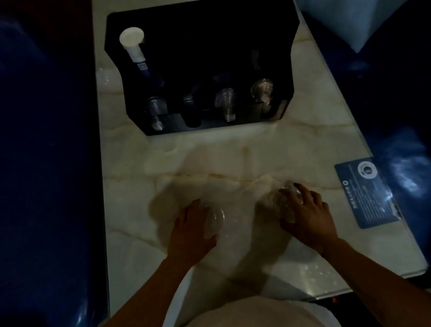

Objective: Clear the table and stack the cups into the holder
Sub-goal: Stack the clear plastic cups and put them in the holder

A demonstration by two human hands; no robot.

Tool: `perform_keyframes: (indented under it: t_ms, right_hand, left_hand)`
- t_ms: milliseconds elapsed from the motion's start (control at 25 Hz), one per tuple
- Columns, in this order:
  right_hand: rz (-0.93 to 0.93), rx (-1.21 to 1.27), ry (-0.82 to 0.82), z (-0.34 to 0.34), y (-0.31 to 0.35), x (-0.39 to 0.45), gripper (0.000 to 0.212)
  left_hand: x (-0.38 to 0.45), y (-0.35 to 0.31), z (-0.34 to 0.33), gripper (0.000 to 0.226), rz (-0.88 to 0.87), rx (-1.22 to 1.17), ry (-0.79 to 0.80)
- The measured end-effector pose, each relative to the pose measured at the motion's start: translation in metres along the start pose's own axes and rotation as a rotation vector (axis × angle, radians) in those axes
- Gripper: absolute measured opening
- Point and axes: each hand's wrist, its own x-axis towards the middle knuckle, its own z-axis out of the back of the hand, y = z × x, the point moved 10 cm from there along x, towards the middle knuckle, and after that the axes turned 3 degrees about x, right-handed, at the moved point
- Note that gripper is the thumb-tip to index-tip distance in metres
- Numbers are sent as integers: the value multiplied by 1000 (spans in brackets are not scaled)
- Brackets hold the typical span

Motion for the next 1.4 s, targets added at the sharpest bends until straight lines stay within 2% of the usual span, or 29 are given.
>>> perform_keyframes:
  t_ms: [240,400,560,720,960,1120,1280,1400]
  right_hand:
    - [12,51,6,-2,-9,-5,89]
    - [44,31,18,-6,-10,-8,91]
    - [85,3,18,-5,-10,-11,90]
    - [174,20,27,-13,3,-17,92]
    - [244,-40,54,-31,46,-7,81]
    - [347,-81,90,-45,85,-4,76]
    - [386,-84,120,-53,95,-5,89]
    - [321,-81,44,-47,65,-8,101]
  left_hand:
    - [4,0,-10,76,-49,99,43]
    - [5,-10,3,72,-120,80,-15]
    - [8,-7,8,73,-99,25,-14]
    - [5,-11,12,71,-161,63,-46]
    - [-9,10,17,75,29,-168,-79]
    - [-16,10,22,74,37,-204,-104]
    - [-16,1,26,76,22,-213,-109]
    - [-11,-16,29,74,-31,-186,-118]
